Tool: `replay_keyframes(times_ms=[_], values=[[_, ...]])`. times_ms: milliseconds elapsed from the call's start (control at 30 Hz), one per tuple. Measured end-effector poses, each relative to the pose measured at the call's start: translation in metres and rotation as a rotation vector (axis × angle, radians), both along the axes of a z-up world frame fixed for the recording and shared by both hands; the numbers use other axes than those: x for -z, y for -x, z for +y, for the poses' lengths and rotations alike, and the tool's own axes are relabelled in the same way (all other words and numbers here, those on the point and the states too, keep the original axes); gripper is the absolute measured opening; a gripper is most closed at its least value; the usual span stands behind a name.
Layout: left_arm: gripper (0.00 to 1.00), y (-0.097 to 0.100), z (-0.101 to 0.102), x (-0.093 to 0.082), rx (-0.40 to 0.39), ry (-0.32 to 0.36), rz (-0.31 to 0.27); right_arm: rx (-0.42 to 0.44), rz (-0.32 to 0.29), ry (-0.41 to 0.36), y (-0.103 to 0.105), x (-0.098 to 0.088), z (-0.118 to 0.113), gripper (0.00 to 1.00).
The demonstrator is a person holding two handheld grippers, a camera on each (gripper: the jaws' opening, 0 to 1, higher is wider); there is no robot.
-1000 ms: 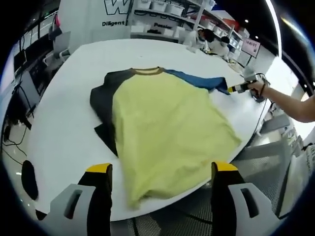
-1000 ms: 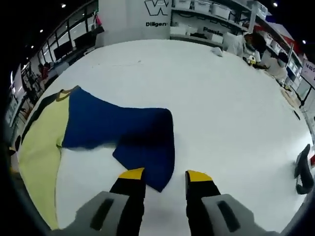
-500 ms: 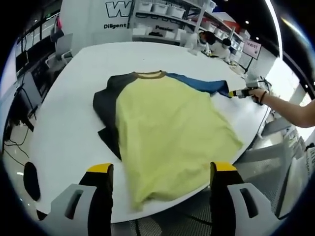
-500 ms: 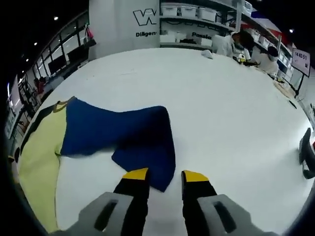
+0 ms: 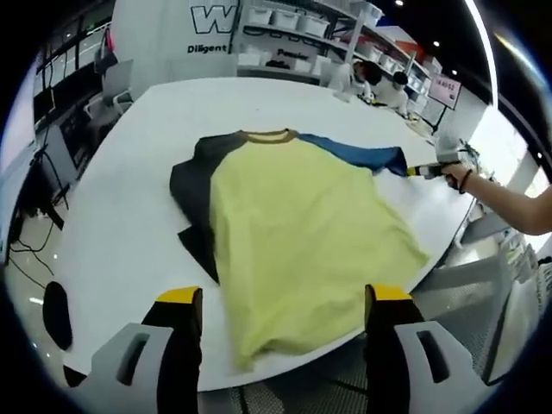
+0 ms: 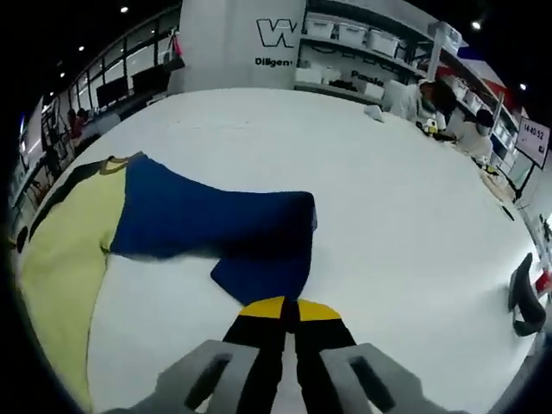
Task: Fold the garment on the visible template until the final outline fits inside the template.
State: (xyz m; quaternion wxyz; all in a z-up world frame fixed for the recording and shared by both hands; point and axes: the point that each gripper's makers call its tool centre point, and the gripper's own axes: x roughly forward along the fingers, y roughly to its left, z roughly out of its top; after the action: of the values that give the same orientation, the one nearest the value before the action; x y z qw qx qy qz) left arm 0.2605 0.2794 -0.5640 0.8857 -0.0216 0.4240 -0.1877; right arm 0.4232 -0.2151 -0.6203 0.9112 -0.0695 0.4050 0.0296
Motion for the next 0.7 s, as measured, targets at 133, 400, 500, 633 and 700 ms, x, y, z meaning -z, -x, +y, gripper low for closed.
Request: replay_keyframes(times_ms=[133, 400, 500, 633, 700], values=[[0.72, -0.001, 0.0, 0.001, 0.007, -0.003, -0.003, 0.016, -0.033, 0.011, 0.004, -0.021, -0.016, 0.0], [0.71, -0.002, -0.005, 0.001, 0.03, -0.004, -0.003, 0.023, -0.066, 0.056, -0.005, -0.051, -0.046, 0.0], [0.71, -0.003, -0.007, 0.0, 0.036, -0.005, -0.009, -0.002, -0.062, 0.087, -0.016, -0.062, -0.055, 0.0], [0.71, -0.003, -0.007, 0.001, 0.042, -0.008, -0.007, -0.048, -0.059, 0.124, -0.034, -0.07, -0.061, 0.0], [0.71, -0.003, -0.007, 0.002, 0.044, -0.012, -0.003, -0.05, -0.036, 0.141, -0.041, -0.068, -0.063, 0.0]])
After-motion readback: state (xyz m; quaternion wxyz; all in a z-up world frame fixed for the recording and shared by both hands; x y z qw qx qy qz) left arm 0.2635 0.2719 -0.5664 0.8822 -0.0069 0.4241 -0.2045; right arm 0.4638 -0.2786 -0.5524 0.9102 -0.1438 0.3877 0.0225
